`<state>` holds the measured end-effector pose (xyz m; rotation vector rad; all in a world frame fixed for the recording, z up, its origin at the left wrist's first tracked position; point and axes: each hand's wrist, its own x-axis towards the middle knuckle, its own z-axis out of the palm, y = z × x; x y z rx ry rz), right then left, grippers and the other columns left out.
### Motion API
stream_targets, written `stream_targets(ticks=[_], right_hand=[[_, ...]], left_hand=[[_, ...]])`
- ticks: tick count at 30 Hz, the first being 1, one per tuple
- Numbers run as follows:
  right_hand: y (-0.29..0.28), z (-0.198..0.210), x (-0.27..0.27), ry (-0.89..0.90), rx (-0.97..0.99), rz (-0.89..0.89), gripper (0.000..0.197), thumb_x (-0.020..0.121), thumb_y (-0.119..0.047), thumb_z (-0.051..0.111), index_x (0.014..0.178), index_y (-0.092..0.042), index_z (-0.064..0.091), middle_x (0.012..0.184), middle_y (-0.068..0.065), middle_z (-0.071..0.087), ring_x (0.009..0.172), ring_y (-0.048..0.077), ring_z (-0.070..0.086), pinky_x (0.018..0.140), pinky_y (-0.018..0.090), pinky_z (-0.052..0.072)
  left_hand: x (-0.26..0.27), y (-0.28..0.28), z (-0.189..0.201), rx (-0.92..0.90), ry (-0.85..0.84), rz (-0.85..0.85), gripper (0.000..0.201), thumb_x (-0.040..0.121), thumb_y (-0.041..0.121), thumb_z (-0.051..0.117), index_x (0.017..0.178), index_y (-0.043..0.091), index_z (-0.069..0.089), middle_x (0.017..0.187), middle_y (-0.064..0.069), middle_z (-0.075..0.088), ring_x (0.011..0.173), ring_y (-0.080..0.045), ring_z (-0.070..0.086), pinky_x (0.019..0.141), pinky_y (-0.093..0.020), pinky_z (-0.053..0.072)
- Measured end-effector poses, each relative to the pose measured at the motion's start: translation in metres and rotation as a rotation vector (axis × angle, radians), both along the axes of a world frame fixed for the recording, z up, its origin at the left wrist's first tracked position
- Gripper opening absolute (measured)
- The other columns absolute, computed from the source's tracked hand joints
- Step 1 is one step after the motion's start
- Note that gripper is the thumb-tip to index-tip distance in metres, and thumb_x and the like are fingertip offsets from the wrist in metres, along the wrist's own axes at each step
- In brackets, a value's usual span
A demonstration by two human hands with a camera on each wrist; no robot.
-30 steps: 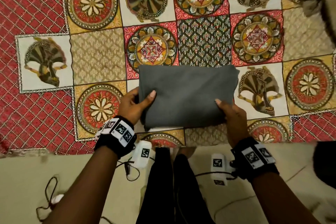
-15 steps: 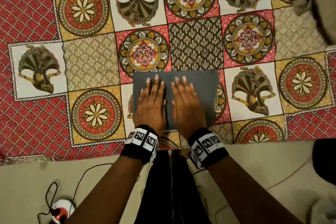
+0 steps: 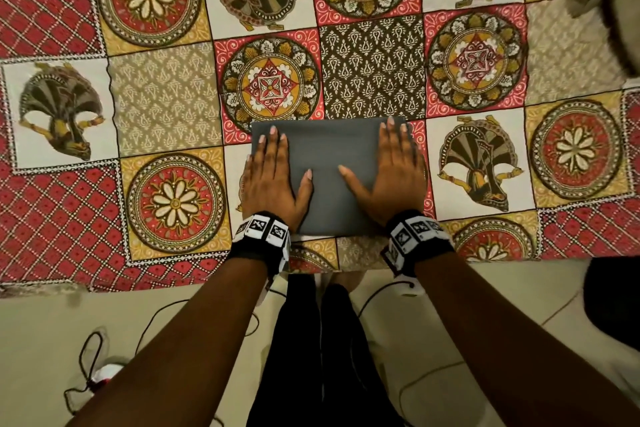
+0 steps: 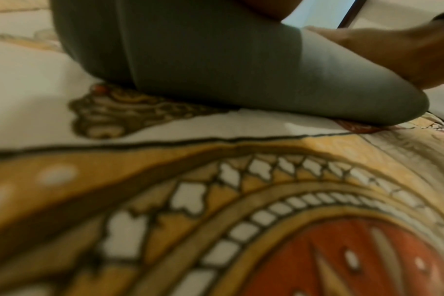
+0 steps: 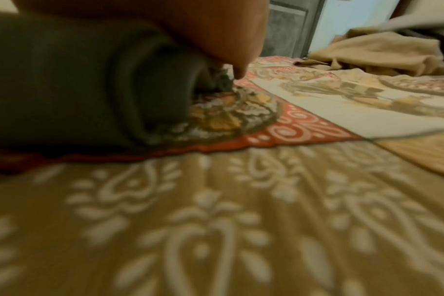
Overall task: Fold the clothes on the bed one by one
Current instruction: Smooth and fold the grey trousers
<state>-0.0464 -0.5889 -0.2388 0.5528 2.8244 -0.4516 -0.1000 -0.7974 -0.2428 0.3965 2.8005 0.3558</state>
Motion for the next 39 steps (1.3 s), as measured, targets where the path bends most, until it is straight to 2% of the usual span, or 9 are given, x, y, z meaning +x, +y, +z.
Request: stream_targets(ticks=[5, 7, 11, 14, 18, 25, 31, 35, 39], right_hand=[[0.025, -0.005, 0.014, 0.03, -0.232, -0.146, 0.103, 0.092, -0.077, 0.037, 0.162, -0.009, 0.004, 0.17, 0.009, 0.005, 0.156, 0.023, 0.005, 0.128, 0.042, 0.007], [0.027, 0.002, 0.019, 0.158, -0.348, -0.288, 0.097, 0.093, -0.066, 0.052, 0.161, -0.008, 0.014, 0.168, 0.01, 0.018, 0.154, 0.024, 0.019, 0.125, 0.038, 0.018], [0.027, 0.028, 0.042, 0.143, -0.585, -0.702, 0.069, 0.089, -0.053, 0.069, 0.142, -0.013, 0.05, 0.122, 0.0, 0.062, 0.093, 0.001, 0.06, 0.077, 0.007, 0.044], [0.019, 0.032, 0.062, -0.002, -0.787, -0.714, 0.06, 0.084, -0.067, 0.062, 0.109, -0.012, 0.068, 0.096, -0.006, 0.069, 0.079, -0.006, 0.06, 0.072, 0.021, 0.043], [0.005, 0.034, 0.06, -0.002, -1.076, -0.731, 0.018, 0.091, -0.034, 0.072, 0.102, -0.02, 0.073, 0.103, -0.01, 0.076, 0.097, 0.002, 0.07, 0.092, 0.029, 0.054], [0.013, 0.034, 0.025, -0.157, -1.349, -0.76, 0.083, 0.058, -0.046, 0.092, 0.128, -0.01, 0.066, 0.121, 0.003, 0.073, 0.113, 0.025, 0.069, 0.104, 0.045, 0.052], [-0.007, 0.06, 0.01, -0.079, -1.382, -0.744, 0.068, 0.073, -0.033, 0.086, 0.134, -0.013, 0.063, 0.129, 0.005, 0.069, 0.118, 0.027, 0.066, 0.103, 0.05, 0.051], [-0.055, 0.089, -0.033, -0.157, -1.441, -0.578, 0.052, 0.085, -0.027, 0.075, 0.134, -0.012, 0.063, 0.123, 0.003, 0.071, 0.098, 0.016, 0.073, 0.071, 0.029, 0.062], [-0.138, 0.109, -0.089, -0.198, -1.34, -0.315, 0.079, 0.061, -0.049, 0.089, 0.128, -0.013, 0.067, 0.12, 0.0, 0.074, 0.11, 0.02, 0.07, 0.083, 0.034, 0.059]], left_hand=[[-0.002, -0.001, 0.002, 0.122, -0.015, 0.087, 0.085, 0.097, 0.06, 0.037, 0.158, 0.007, 0.011, 0.167, -0.008, 0.004, 0.154, -0.022, 0.004, 0.125, -0.038, 0.008], [-0.002, -0.009, 0.005, 0.279, -0.031, 0.282, 0.088, 0.095, 0.058, 0.048, 0.156, 0.002, 0.017, 0.163, -0.016, 0.02, 0.151, -0.027, 0.019, 0.124, -0.037, 0.017], [0.001, -0.042, 0.017, 0.396, -0.123, 0.751, 0.067, 0.091, 0.061, 0.055, 0.13, 0.006, 0.056, 0.12, -0.011, 0.064, 0.112, -0.027, 0.06, 0.09, -0.025, 0.044], [0.002, -0.055, 0.026, 0.526, -0.401, 0.778, 0.05, 0.088, 0.063, 0.06, 0.1, 0.016, 0.074, 0.094, 0.001, 0.074, 0.089, -0.014, 0.068, 0.074, -0.02, 0.048], [-0.001, -0.044, 0.03, 0.709, -0.647, 0.755, 0.06, 0.073, 0.038, 0.086, 0.121, 0.01, 0.066, 0.111, -0.002, 0.072, 0.098, -0.016, 0.068, 0.086, -0.029, 0.055], [-0.018, -0.035, 0.036, 0.895, -0.929, 0.987, 0.072, 0.058, 0.024, 0.088, 0.123, 0.004, 0.064, 0.11, -0.012, 0.073, 0.09, -0.028, 0.072, 0.065, -0.033, 0.058], [-0.012, -0.05, 0.081, 1.078, -1.002, 0.937, 0.051, 0.067, 0.017, 0.075, 0.116, 0.008, 0.065, 0.1, -0.007, 0.074, 0.083, -0.022, 0.072, 0.062, -0.03, 0.057], [-0.008, -0.108, 0.113, 1.195, -0.823, 1.025, 0.052, 0.063, 0.018, 0.082, 0.112, 0.01, 0.067, 0.097, 0.001, 0.076, 0.085, -0.015, 0.073, 0.072, -0.027, 0.058], [-0.003, -0.193, 0.13, 1.407, -0.636, 1.239, 0.025, 0.088, 0.017, 0.071, 0.112, 0.01, 0.068, 0.099, -0.001, 0.076, 0.088, -0.016, 0.073, 0.079, -0.029, 0.059]])
